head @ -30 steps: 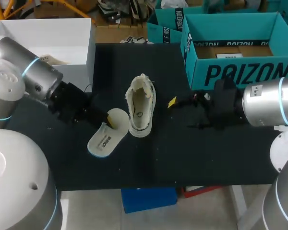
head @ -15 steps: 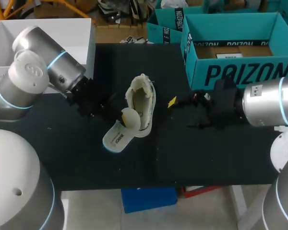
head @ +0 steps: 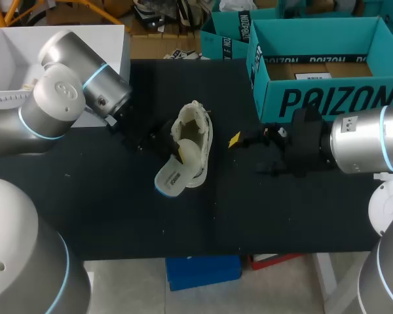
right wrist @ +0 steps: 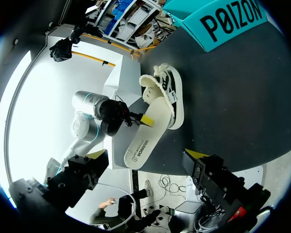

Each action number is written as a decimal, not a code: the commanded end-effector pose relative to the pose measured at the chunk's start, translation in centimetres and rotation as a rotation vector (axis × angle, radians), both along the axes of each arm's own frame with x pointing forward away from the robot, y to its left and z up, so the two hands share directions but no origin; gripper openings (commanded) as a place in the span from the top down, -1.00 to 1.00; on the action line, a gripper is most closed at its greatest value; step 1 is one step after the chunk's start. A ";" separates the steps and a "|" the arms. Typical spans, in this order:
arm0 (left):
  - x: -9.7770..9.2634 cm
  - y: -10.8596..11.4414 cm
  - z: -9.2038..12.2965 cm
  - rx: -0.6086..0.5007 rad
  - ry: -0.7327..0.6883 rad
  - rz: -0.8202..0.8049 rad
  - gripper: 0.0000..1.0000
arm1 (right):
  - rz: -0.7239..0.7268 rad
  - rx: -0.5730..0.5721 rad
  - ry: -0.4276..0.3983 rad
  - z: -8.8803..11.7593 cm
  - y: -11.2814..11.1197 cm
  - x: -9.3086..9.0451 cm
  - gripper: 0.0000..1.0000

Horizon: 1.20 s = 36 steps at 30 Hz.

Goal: Take the shoe out of the shoebox, open the shoe tongue, remove and reinsert the insole, then place the shoe into the shoebox

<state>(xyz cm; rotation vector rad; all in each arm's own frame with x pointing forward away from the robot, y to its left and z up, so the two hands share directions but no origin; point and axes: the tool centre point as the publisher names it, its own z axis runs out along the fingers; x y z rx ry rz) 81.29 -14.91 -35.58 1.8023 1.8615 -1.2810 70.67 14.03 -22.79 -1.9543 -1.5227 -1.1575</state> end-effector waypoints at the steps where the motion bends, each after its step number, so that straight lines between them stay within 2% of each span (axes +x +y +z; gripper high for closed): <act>1: 1.1 -0.7 -0.6 -0.002 -0.004 0.005 1.00 | 0.001 -0.001 0.001 0.1 0.0 0.0 -1.00; 15: 4.5 -1.8 -1.8 0.001 -0.024 0.055 1.00 | 0.001 -0.001 0.001 0.1 0.0 0.0 -1.00; 25: 5.6 -1.9 -2.0 0.026 -0.026 0.095 1.00 | 0.001 -0.001 0.001 0.1 0.0 0.0 -1.00; 27: 5.7 -1.9 -2.0 0.032 -0.025 0.099 0.74 | 0.001 -0.001 0.001 0.1 0.0 0.0 -1.00; 29: 5.6 -1.7 -1.6 0.032 -0.025 0.101 0.29 | 0.001 -0.001 0.001 0.1 0.0 0.0 -1.00; 30: 5.4 -1.6 -1.4 0.032 -0.025 0.101 0.24 | 0.001 -0.001 0.001 0.1 0.0 0.0 -1.00; 36: 4.1 -1.1 -0.3 0.028 -0.033 0.087 0.22 | 0.001 -0.001 0.001 0.1 0.0 0.0 -1.00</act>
